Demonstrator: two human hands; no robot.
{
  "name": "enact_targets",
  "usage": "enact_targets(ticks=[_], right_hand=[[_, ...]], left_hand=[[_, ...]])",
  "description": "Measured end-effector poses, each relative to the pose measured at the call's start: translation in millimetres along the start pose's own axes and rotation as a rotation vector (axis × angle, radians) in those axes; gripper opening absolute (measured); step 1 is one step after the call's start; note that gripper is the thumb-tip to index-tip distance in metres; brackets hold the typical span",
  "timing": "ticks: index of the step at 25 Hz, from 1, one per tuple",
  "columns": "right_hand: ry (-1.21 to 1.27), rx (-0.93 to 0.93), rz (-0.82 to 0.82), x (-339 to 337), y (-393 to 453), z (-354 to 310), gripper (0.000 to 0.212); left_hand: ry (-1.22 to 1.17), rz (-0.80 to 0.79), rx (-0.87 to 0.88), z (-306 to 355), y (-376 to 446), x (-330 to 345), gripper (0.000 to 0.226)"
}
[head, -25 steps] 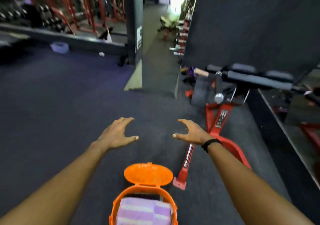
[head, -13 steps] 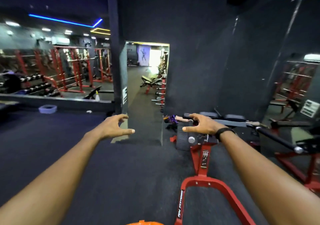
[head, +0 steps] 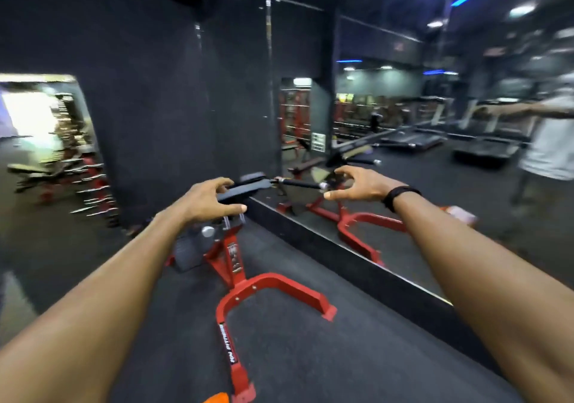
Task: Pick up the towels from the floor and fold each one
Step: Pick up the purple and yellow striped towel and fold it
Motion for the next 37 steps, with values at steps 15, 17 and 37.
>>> enact_targets(ticks=[15,17,37], right_hand=[[-0.095,1.111,0.288,-122,-589,187,0.085],[-0.073,1.246,0.315,-126,-679,181,0.086],[-0.068,2.198,0.612,-90,-1303,-99,0.084]], left_hand=[[-0.215,-0.691,0.816,445,-167,295,0.082],[-0.242,-0.793,0.918,500,-229,321,0.089],[-0.351,-1.387,1.573,802,-860,401,0.086]])
Point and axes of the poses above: each hand's wrist, its own y-axis towards the middle knuckle, its own x-axis out of the palm, z = x × y, the point moved 3 cm from there along y, towards the middle knuckle, and after that the axes turned 8 degrees about -y, right-handed, at the moved point
